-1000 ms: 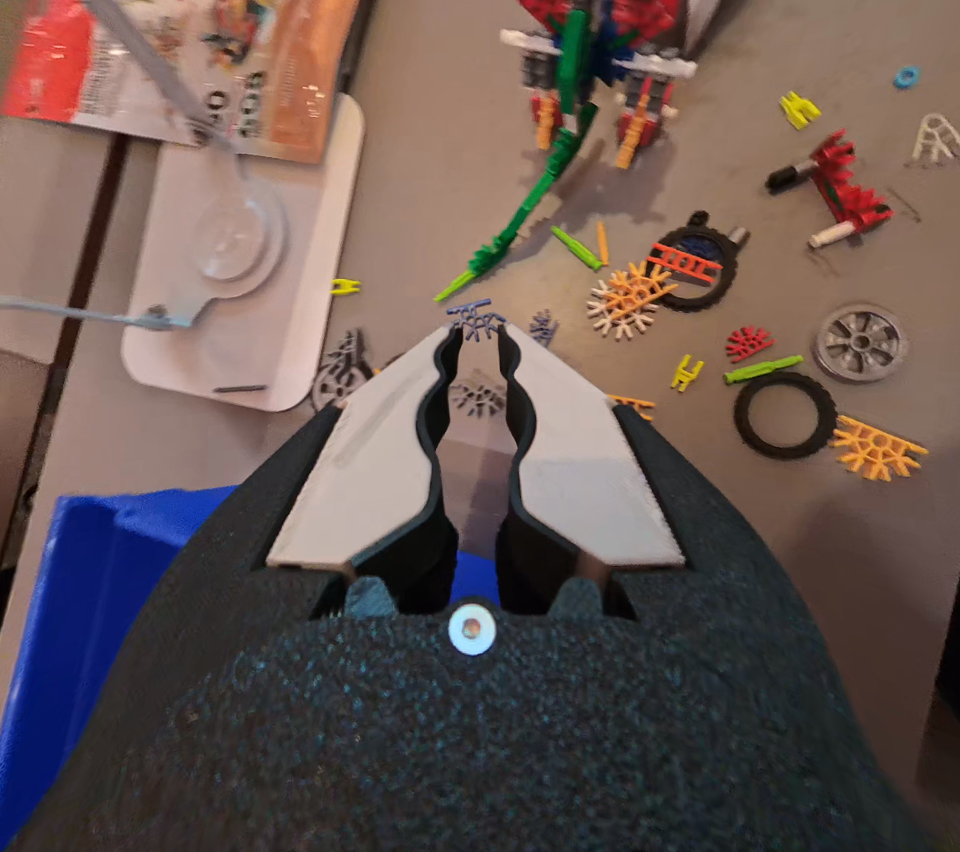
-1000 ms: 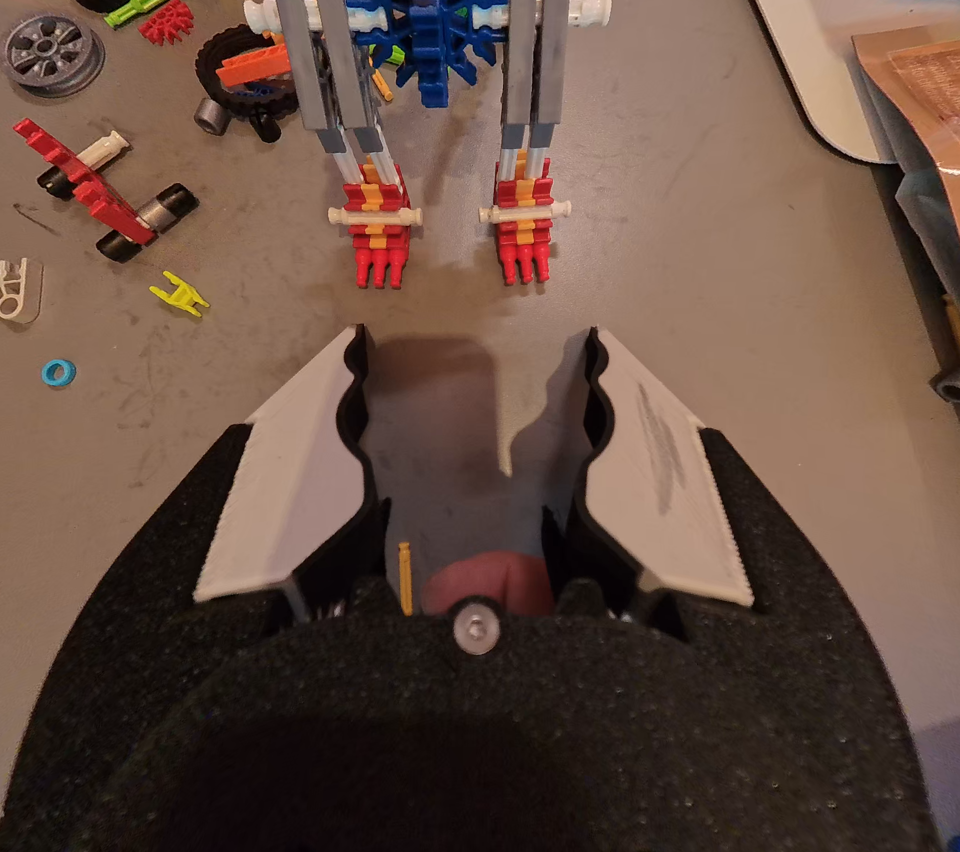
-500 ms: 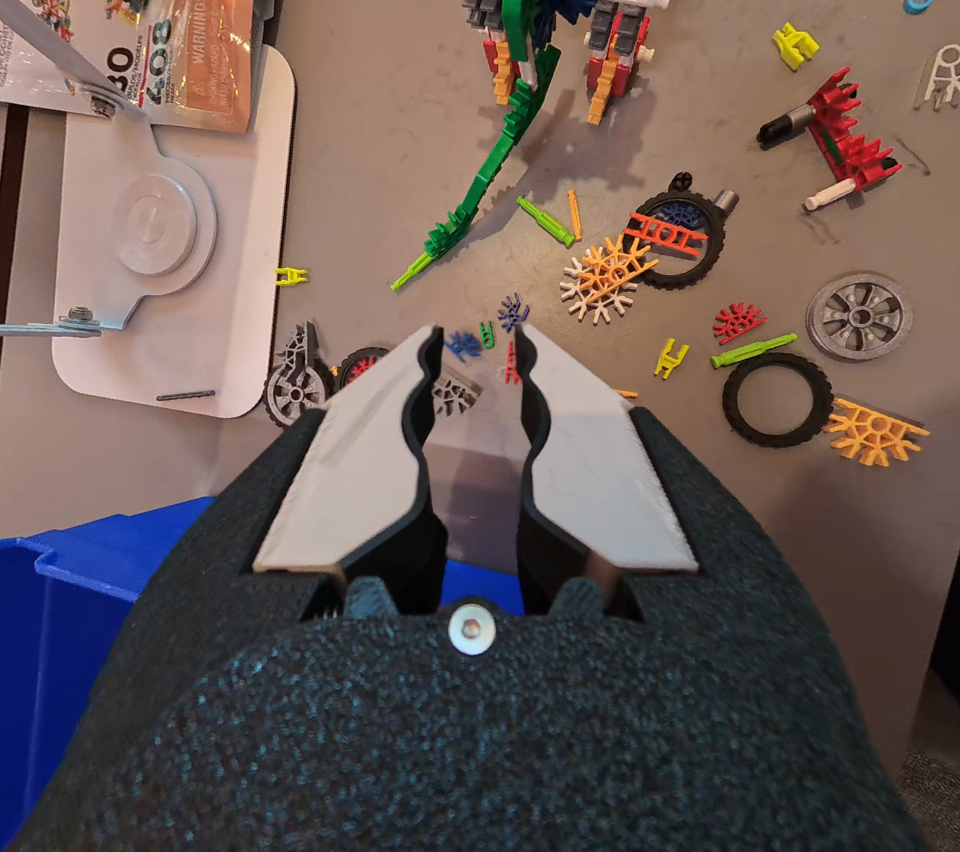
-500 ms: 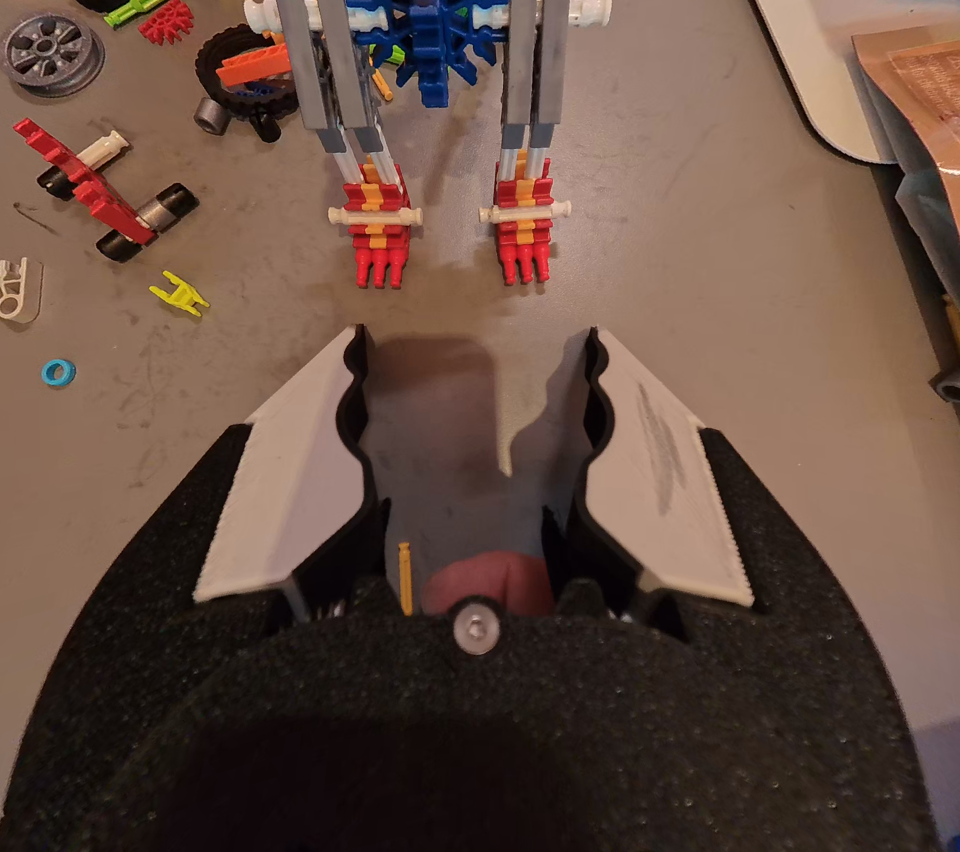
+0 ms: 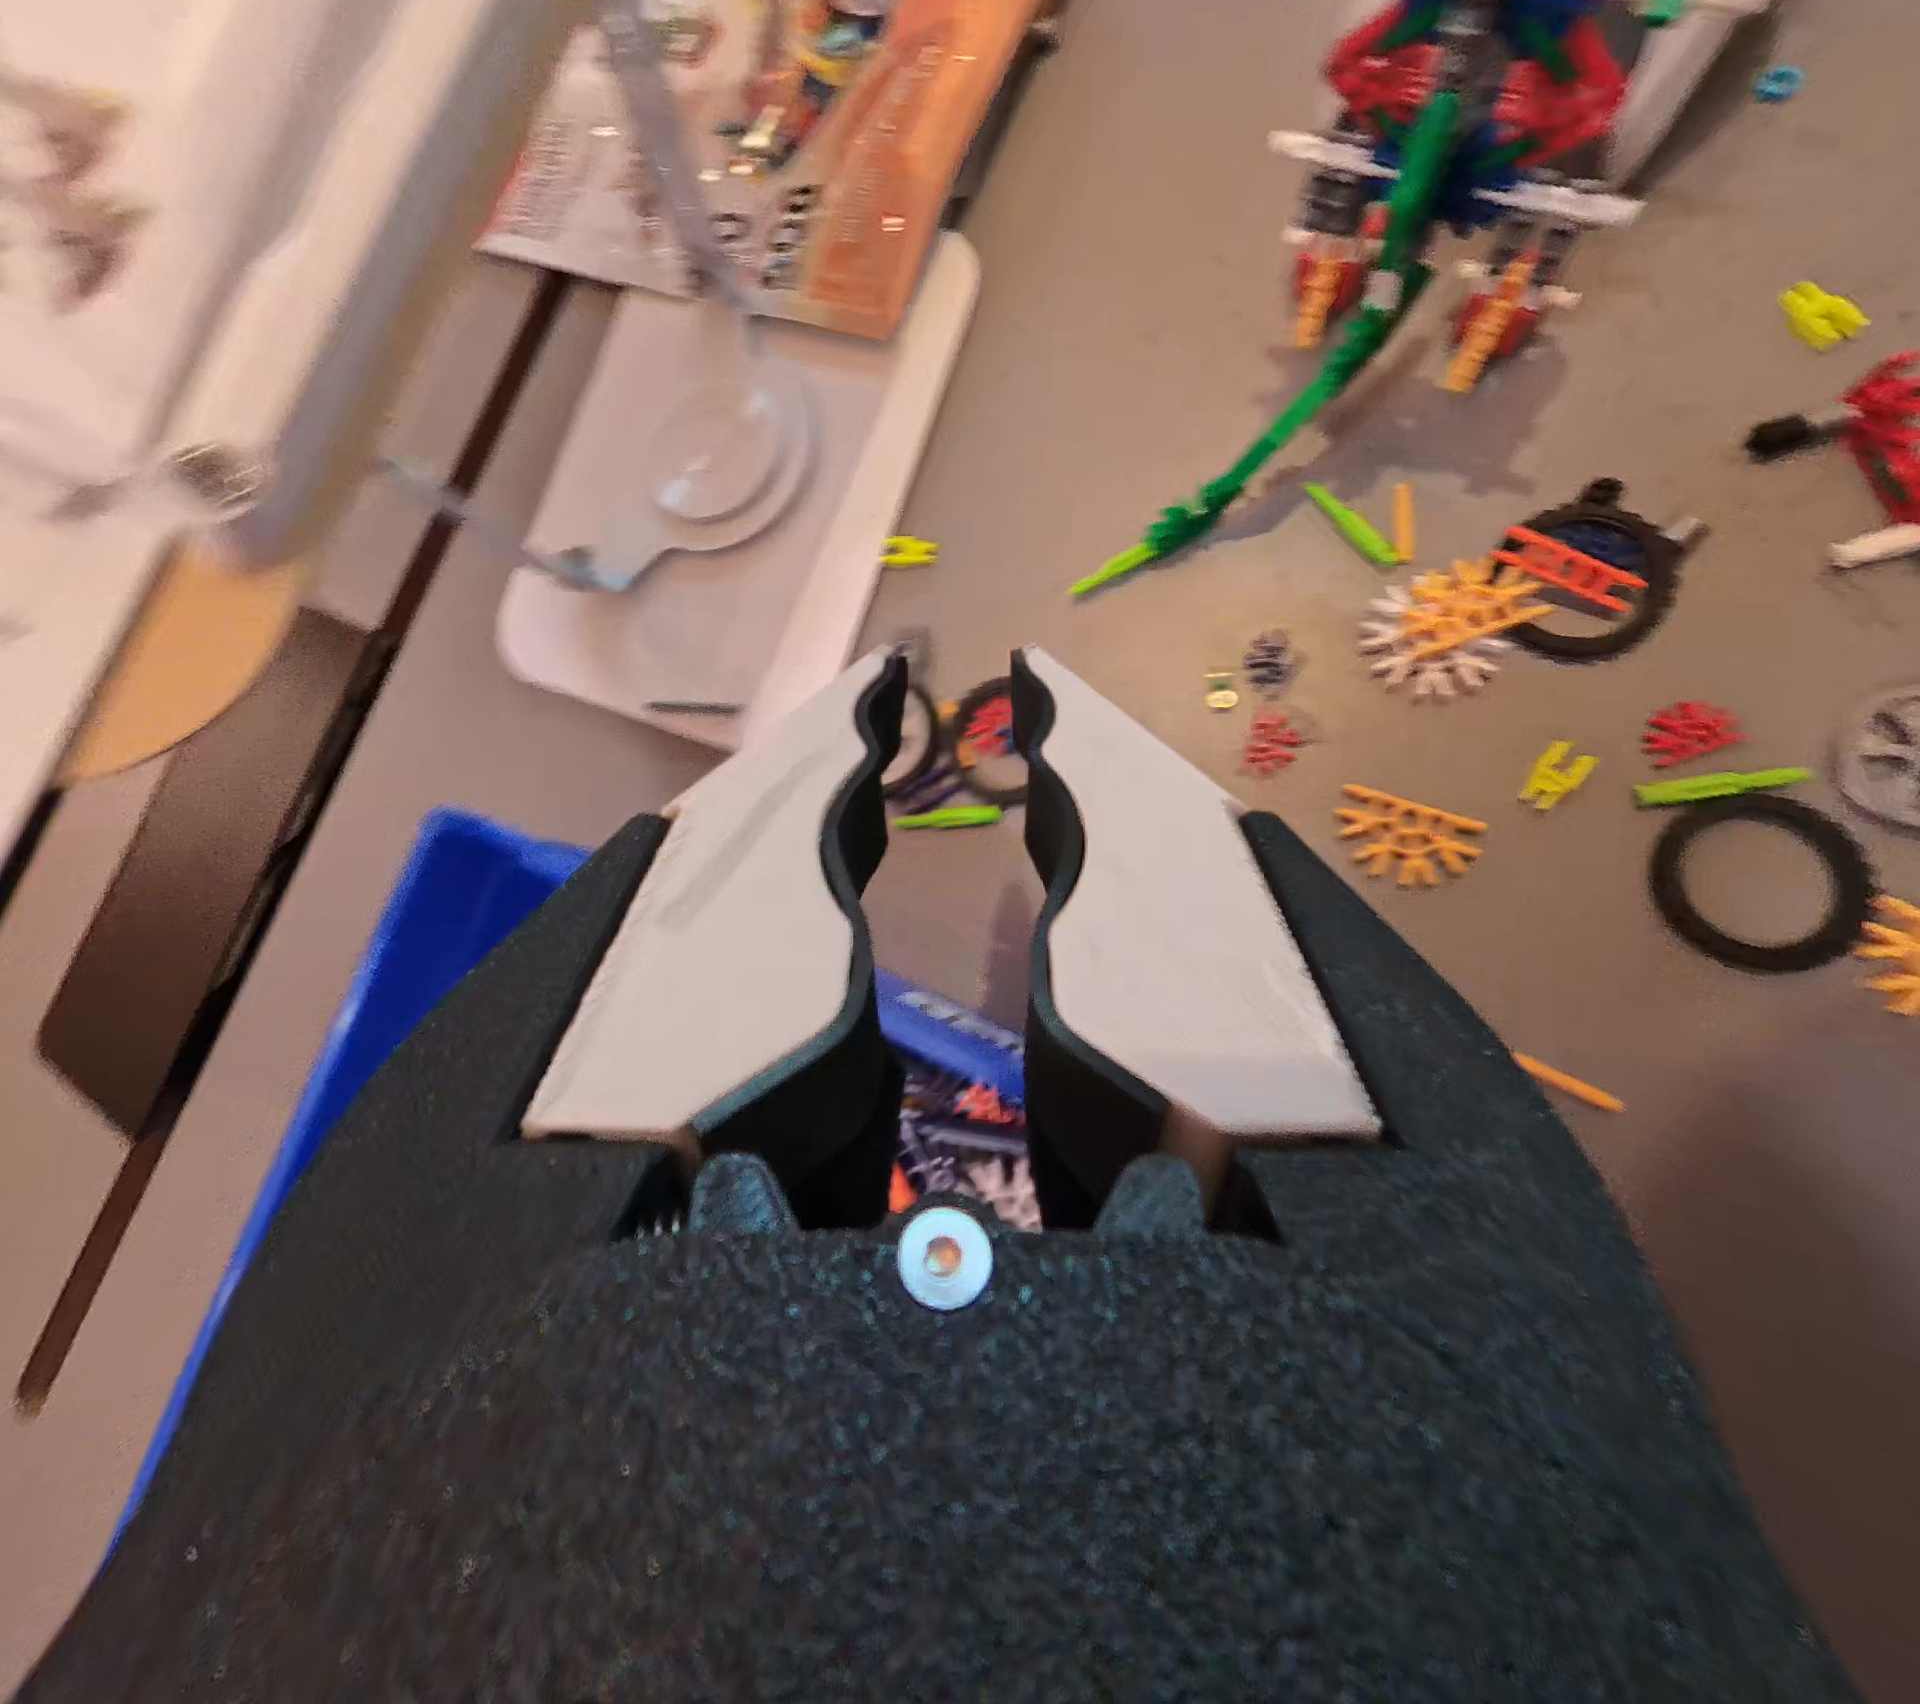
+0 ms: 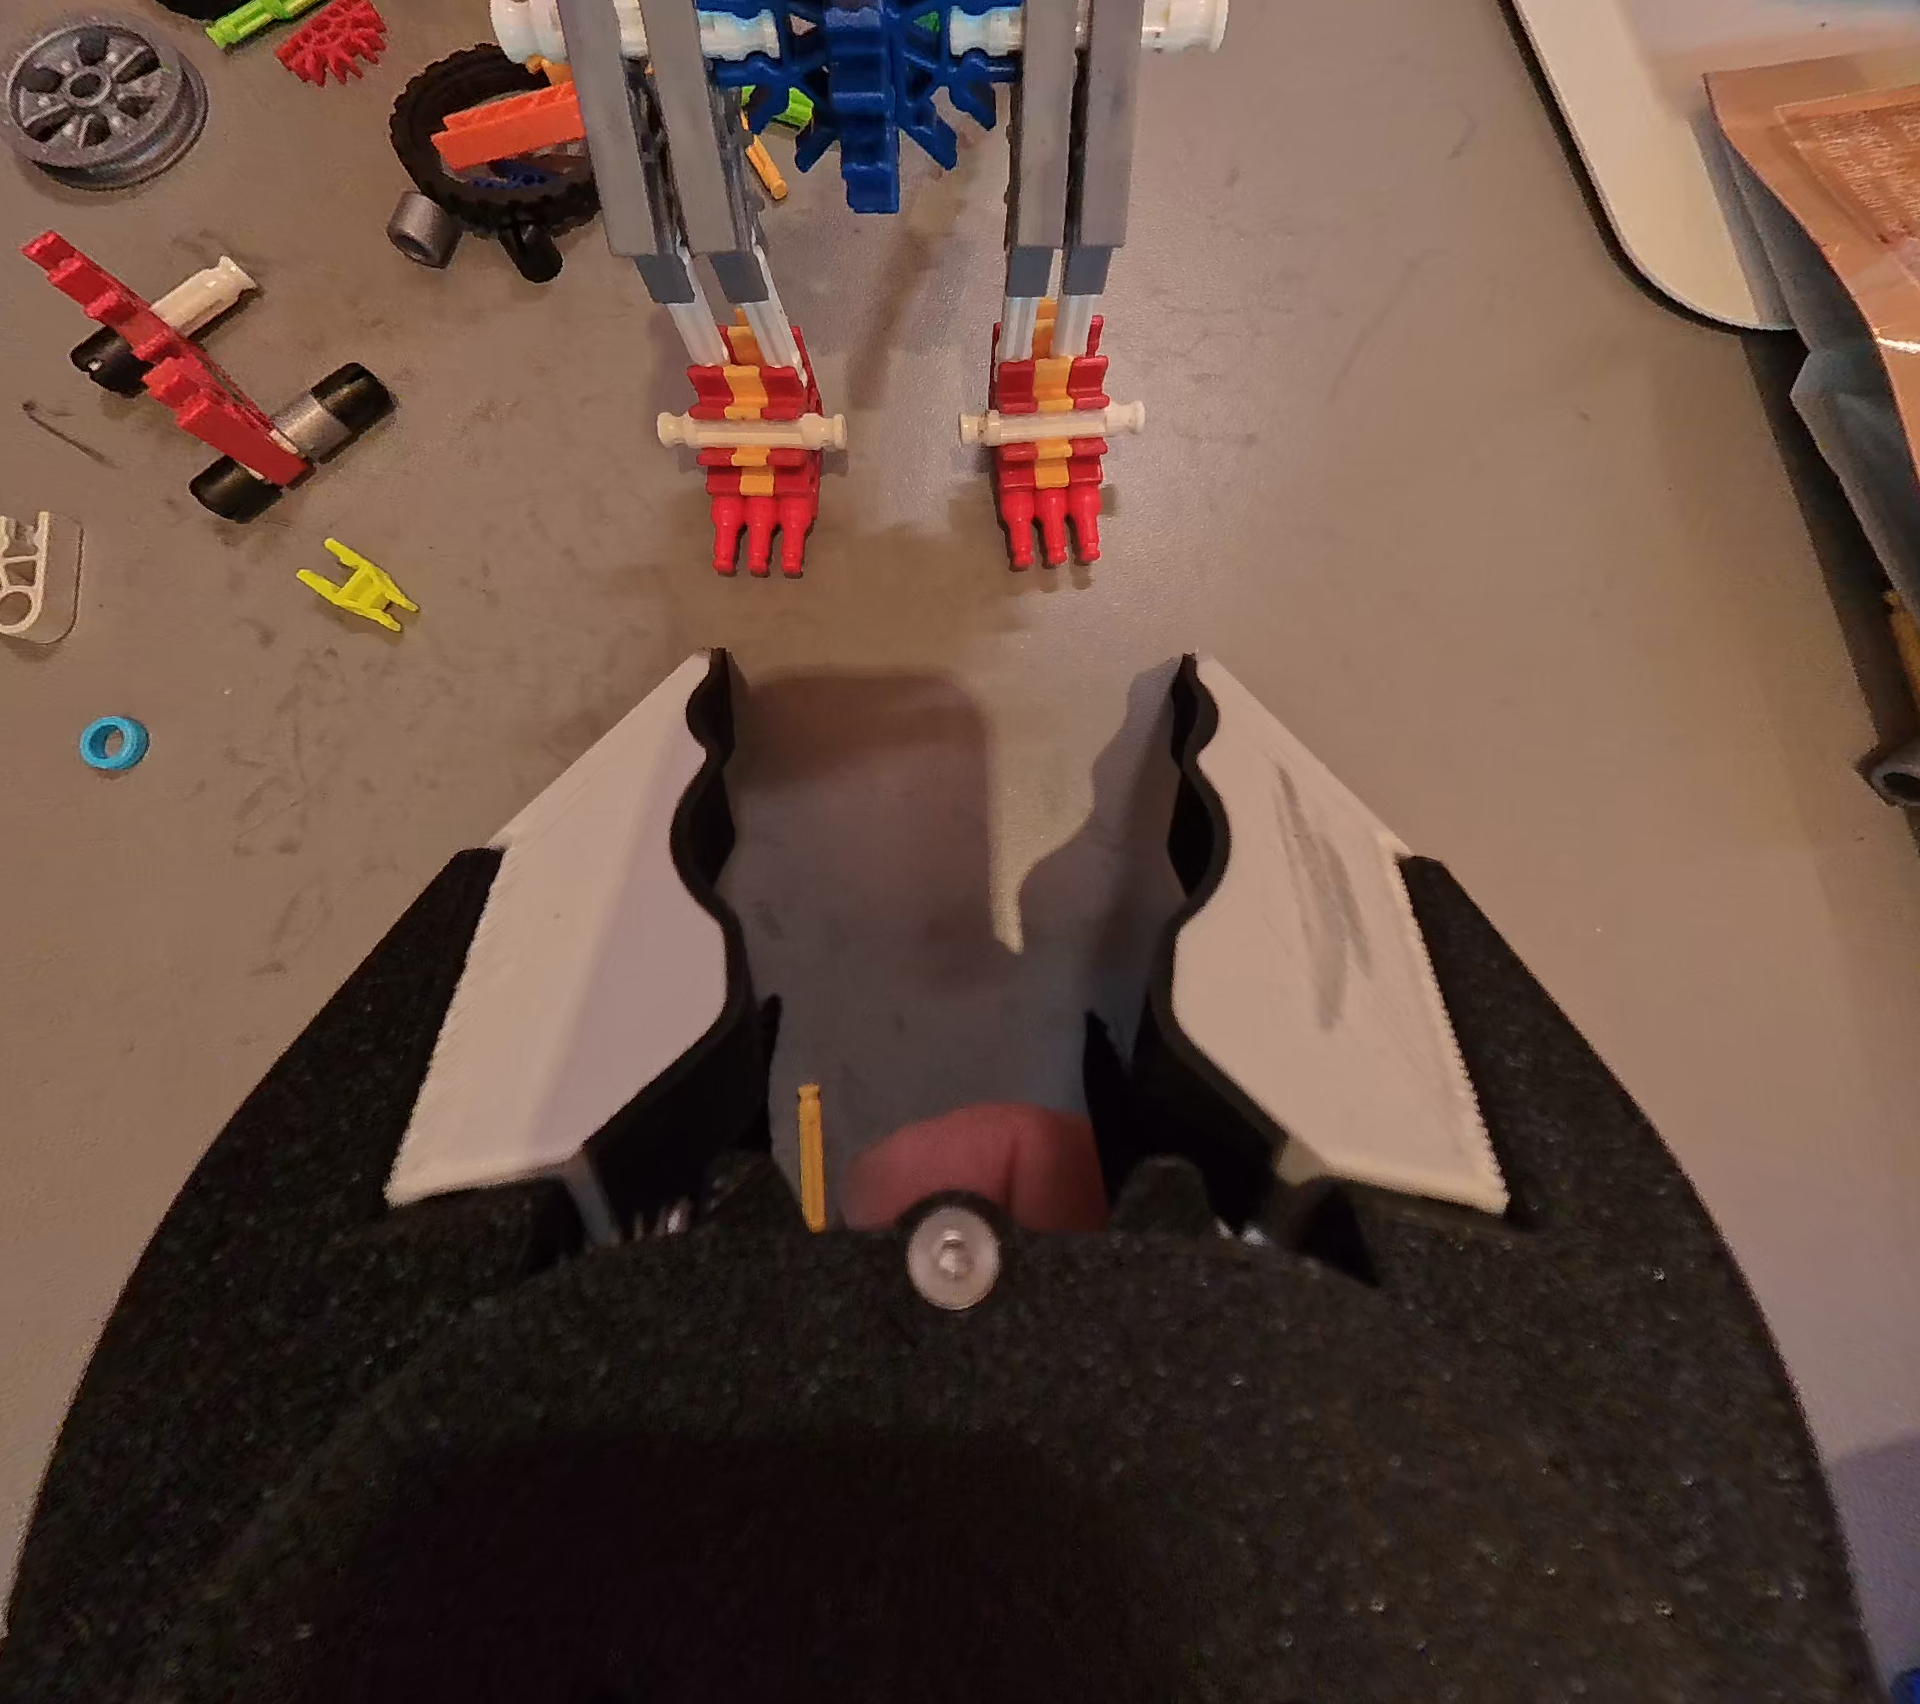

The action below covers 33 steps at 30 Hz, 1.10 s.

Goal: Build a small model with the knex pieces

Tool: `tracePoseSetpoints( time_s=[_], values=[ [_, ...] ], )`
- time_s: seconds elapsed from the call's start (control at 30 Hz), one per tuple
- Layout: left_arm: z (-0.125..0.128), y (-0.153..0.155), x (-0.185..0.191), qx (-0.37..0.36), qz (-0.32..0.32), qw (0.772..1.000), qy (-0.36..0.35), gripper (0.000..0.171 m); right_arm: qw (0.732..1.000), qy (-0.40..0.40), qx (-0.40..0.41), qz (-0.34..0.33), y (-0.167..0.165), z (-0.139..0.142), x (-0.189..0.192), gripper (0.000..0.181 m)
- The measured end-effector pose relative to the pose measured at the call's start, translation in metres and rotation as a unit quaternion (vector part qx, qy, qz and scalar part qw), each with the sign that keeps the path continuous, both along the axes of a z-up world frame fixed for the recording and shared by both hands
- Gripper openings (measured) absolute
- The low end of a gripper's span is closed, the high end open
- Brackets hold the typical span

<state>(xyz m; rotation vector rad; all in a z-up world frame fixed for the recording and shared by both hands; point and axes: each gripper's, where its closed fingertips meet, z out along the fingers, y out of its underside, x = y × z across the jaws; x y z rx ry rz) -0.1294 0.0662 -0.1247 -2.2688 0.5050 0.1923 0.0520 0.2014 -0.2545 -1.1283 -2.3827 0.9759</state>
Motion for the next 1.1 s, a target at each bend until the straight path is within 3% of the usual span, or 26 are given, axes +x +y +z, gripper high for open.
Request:
tracePoseSetpoints(
  time_s=[0.13, 0.27, 0.43, 0.57, 0.83, 1.1],
  values=[
    [0.013, -0.021, -0.063, 0.044, 0.066, 0.997, 0.017, 0.017, 1.000, 0.000, 0.001, 0.000, 0.000, 0.000, 0.000, 0.085],
    [-0.007, -0.046, -0.107, 0.029, 0.129, 0.991, -0.016, 0.015, 1.000, 0.000, 0.000, 0.000, 0.000, 0.000, 0.000, 0.084],
    [-0.056, -0.068, -0.120, -0.069, 0.153, 0.986, -0.020, 0.016, 1.000, 0.000, -0.002, 0.000, 0.000, 0.000, 0.000, 0.084],
    [-0.078, -0.081, -0.116, -0.125, 0.147, 0.981, -0.018, 0.016, 1.000, 0.000, -0.001, 0.000, 0.000, 0.000, 0.000, 0.084],
    [-0.092, -0.092, -0.124, -0.144, 0.169, 0.975, -0.006, 0.020, 1.000, 0.000, -0.001, 0.000, 0.000, 0.000, 0.000, 0.084],
    [-0.091, -0.097, -0.122, -0.117, 0.186, 0.975, -0.019, 0.020, 1.000, -0.001, -0.003, 0.000, 0.000, 0.000, 0.000, 0.084]
  ],
)
